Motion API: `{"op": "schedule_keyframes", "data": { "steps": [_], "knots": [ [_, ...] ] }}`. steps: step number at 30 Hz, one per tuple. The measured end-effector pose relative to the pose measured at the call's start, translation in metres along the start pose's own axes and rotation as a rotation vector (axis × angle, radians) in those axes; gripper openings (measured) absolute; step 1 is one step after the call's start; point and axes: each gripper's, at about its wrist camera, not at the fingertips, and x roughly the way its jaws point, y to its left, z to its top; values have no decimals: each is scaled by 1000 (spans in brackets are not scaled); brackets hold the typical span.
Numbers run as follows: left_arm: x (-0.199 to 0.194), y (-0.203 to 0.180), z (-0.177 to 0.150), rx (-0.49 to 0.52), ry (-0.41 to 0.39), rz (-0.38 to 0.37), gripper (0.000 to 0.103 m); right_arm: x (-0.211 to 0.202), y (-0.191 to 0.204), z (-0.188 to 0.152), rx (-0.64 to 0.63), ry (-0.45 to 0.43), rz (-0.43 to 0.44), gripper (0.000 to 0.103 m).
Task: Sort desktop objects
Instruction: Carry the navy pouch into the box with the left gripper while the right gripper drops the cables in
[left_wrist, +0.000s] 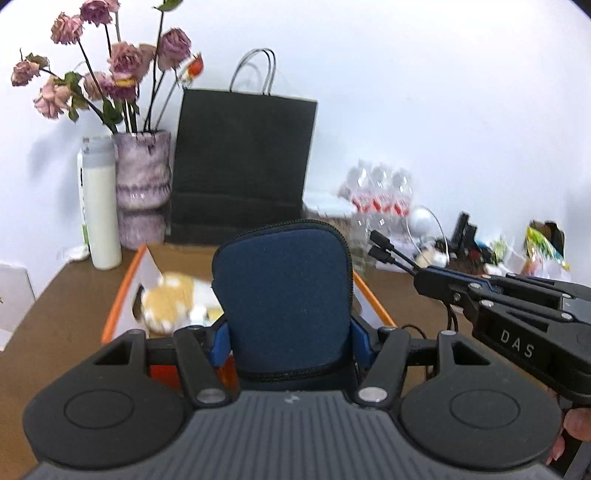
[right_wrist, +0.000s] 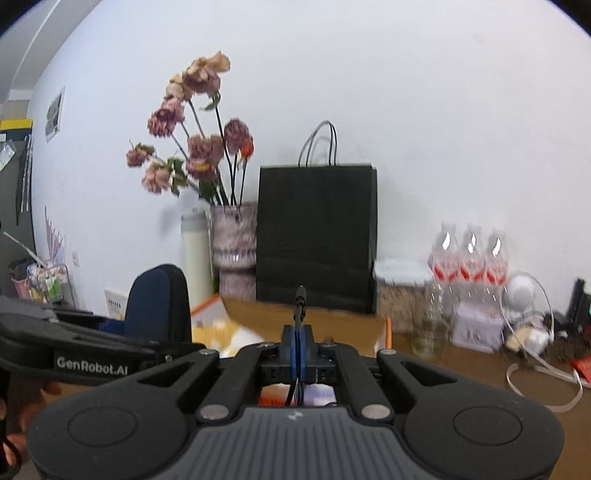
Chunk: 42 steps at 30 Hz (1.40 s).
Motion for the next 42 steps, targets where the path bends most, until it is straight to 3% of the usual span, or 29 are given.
{"op": "schedule_keyframes", "data": {
  "steps": [8, 14, 22, 28, 35, 42],
  "knots": [
    [27, 31, 49, -26, -69, 9, 63, 55, 0, 61, -12, -66, -8, 1],
    [61, 57, 73, -49, -76, 30, 63, 110, -5, 82, 5, -55, -11, 1],
    [113, 81, 58, -97, 26, 34, 63, 181, -10, 35, 68, 76, 27, 1],
    [144, 88, 37, -119, 72, 41, 63, 209, -18, -5, 130, 130, 50, 1],
    [156, 86, 27, -91, 47, 62, 63, 225, -29, -29, 144, 173, 49, 1],
    [171, 85, 14, -69, 85, 88, 63, 224, -29, -33, 132, 186, 24, 2]
  ]
}}
